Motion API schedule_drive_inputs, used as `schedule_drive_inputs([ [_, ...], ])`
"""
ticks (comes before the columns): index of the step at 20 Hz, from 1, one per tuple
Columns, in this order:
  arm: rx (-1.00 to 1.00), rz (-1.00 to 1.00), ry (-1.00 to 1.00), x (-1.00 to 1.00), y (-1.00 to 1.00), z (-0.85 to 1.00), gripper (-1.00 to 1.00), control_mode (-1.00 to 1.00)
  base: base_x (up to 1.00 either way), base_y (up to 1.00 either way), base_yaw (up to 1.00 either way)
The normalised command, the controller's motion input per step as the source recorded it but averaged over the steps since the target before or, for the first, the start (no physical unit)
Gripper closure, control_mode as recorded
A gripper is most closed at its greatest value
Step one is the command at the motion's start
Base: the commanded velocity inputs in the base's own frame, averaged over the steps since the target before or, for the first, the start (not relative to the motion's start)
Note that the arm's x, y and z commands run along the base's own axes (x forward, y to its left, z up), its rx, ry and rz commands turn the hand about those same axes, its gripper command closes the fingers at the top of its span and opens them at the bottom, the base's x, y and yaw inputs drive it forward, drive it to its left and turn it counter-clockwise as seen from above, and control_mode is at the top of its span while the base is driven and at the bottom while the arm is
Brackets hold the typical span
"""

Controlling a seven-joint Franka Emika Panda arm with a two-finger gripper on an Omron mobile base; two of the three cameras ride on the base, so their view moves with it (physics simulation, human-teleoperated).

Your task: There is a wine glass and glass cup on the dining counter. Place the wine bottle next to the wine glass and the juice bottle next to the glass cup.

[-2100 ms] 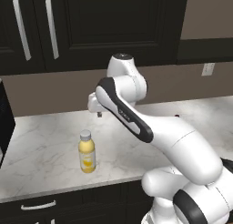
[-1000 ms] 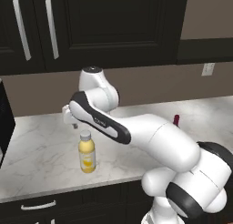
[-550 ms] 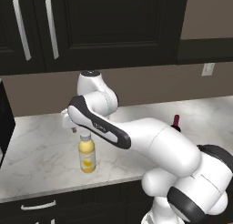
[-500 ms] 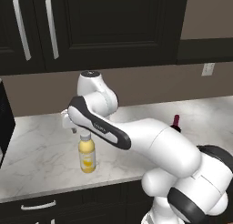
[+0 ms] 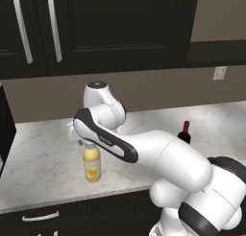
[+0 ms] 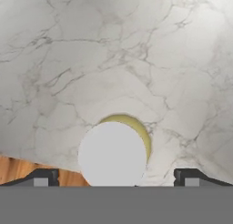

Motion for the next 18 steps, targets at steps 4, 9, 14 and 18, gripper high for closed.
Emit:
schedule_drive_inputs([
  [4,0.00,0.00,0.00,0.06,-0.08,-0.16,-1.00,-1.00,0.00,0.00,0.00],
  [9,0.00,0.00,0.03,0.00,-0.01,-0.21,-1.00,-1.00,0.00,0.00,0.00],
  [14,0.00,0.00,0.01,0.08,0.02,-0.05,-1.00,-1.00,0.00,0.00,0.00],
  [18,0.00,0.00,0.03,0.03,0.03,0.00,-1.00,-1.00,0.00,0.00,0.00],
])
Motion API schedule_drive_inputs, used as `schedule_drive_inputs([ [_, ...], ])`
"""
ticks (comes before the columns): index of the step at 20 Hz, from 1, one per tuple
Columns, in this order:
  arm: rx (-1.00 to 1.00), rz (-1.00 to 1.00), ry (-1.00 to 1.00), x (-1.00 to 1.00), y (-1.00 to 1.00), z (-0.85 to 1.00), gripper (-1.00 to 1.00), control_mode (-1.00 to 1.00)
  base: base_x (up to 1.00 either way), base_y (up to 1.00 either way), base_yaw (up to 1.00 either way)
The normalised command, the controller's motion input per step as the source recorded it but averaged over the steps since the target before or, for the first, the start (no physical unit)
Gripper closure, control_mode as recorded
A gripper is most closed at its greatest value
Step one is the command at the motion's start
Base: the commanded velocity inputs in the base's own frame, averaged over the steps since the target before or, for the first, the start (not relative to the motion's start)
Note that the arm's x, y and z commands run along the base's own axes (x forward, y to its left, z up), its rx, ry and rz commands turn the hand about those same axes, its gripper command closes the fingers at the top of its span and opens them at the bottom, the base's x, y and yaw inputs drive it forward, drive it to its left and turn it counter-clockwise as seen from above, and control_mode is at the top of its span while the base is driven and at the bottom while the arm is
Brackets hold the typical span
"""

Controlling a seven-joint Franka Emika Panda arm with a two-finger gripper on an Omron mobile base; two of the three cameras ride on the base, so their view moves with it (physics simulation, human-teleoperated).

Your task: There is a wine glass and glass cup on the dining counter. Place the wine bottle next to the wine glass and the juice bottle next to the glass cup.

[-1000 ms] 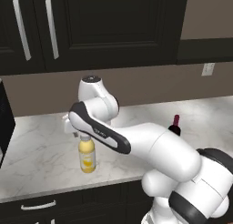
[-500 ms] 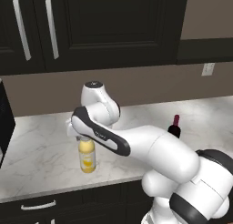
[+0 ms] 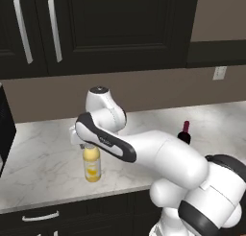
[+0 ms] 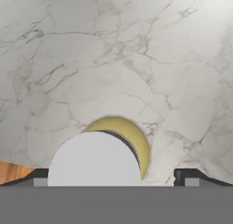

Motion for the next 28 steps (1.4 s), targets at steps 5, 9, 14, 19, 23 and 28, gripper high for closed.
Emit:
schedule_drive_inputs([
  [5,0.00,0.00,0.07,0.00,0.05,0.02,-1.00,-1.00,0.00,0.00,0.00],
  [9,0.00,0.00,0.11,0.02,0.10,0.02,-1.00,-1.00,0.00,0.00,0.00],
  [14,0.00,0.00,0.05,0.08,0.14,0.03,-1.00,-1.00,0.00,0.00,0.00],
  [19,-0.01,0.02,0.01,0.06,0.11,0.02,-1.00,-1.00,0.00,0.00,0.00],
  [23,-0.02,0.00,0.06,-0.01,0.10,0.00,-1.00,-1.00,0.00,0.00,0.00],
  [28,-0.04,0.00,0.19,-0.10,0.01,-0.05,1.00,-1.00,0.00,0.00,0.00],
])
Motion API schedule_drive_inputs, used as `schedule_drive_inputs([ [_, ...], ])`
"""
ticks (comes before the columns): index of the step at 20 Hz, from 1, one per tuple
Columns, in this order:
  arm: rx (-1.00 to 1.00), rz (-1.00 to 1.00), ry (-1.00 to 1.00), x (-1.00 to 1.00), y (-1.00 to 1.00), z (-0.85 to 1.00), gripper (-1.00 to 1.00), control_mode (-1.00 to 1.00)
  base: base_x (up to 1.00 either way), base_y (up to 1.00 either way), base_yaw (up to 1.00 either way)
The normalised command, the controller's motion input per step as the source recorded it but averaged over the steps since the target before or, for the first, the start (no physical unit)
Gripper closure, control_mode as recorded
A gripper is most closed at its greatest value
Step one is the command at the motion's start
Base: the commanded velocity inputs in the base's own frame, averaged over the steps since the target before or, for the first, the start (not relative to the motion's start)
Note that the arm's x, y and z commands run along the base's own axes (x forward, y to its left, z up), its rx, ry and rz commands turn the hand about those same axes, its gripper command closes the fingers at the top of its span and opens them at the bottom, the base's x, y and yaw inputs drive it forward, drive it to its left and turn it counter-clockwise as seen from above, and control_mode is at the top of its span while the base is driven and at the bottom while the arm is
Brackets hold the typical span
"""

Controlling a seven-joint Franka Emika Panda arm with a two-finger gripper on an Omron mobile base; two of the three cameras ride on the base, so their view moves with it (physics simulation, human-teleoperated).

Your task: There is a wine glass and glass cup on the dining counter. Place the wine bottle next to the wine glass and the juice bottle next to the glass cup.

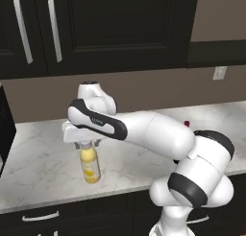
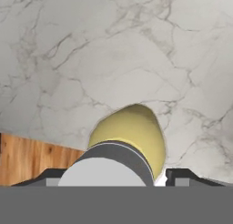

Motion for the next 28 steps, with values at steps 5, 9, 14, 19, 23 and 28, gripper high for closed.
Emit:
schedule_drive_inputs([
  [5,0.00,0.00,0.08,-0.13,-0.08,-0.02,1.00,-1.00,0.00,0.00,0.00],
  [9,0.00,0.00,-0.04,-0.26,-0.12,0.17,1.00,-1.00,0.00,0.00,0.00],
  [14,0.00,0.00,-0.14,-0.39,-0.07,0.35,1.00,-1.00,0.00,0.00,0.00],
  [19,0.00,0.00,-0.14,-0.37,-0.08,0.31,1.00,-1.00,0.00,0.00,0.00],
  [23,0.06,0.02,-0.04,-0.27,-0.16,0.22,1.00,-1.00,0.00,0.00,0.00],
  [28,0.14,0.06,0.00,-0.20,-0.31,0.19,1.00,-1.00,0.00,0.00,0.00],
])
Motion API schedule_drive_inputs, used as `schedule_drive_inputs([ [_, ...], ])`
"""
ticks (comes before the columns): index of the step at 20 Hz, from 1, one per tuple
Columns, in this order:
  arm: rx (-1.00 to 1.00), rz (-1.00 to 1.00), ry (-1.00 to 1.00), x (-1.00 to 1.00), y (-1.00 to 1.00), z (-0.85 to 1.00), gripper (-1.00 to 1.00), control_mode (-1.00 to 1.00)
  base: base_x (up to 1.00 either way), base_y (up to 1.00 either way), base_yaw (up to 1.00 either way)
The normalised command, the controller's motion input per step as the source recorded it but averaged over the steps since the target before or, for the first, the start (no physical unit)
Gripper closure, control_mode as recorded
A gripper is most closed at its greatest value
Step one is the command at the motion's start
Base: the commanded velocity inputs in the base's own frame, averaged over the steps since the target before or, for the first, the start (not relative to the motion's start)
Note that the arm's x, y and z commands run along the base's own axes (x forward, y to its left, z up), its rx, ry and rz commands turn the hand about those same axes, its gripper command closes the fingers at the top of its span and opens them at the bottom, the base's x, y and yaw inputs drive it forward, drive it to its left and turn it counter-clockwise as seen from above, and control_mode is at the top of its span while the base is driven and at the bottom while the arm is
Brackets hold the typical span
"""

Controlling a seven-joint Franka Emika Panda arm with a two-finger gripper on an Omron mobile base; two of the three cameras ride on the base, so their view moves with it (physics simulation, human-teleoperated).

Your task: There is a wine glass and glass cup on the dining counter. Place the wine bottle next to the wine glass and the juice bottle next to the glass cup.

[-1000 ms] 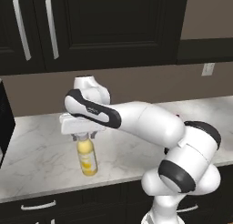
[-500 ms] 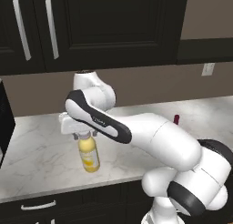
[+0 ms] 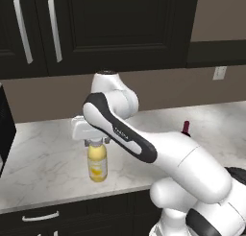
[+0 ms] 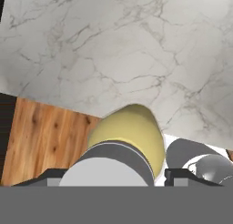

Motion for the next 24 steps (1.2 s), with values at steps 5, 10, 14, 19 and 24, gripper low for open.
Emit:
schedule_drive_inputs([
  [5,0.17,0.12,0.00,-0.24,-0.37,0.12,1.00,-1.00,0.00,0.00,0.00],
  [10,0.03,0.05,0.00,-0.15,-0.17,0.01,1.00,-1.00,0.00,0.00,0.00],
  [14,0.00,0.00,0.00,0.00,0.00,0.00,1.00,-1.00,0.00,0.00,0.00],
  [19,0.00,0.00,0.00,0.00,0.00,0.00,1.00,-1.00,0.00,0.00,0.00],
  [24,0.00,0.00,0.00,0.00,0.00,0.00,1.00,-1.00,0.00,0.00,0.00],
])
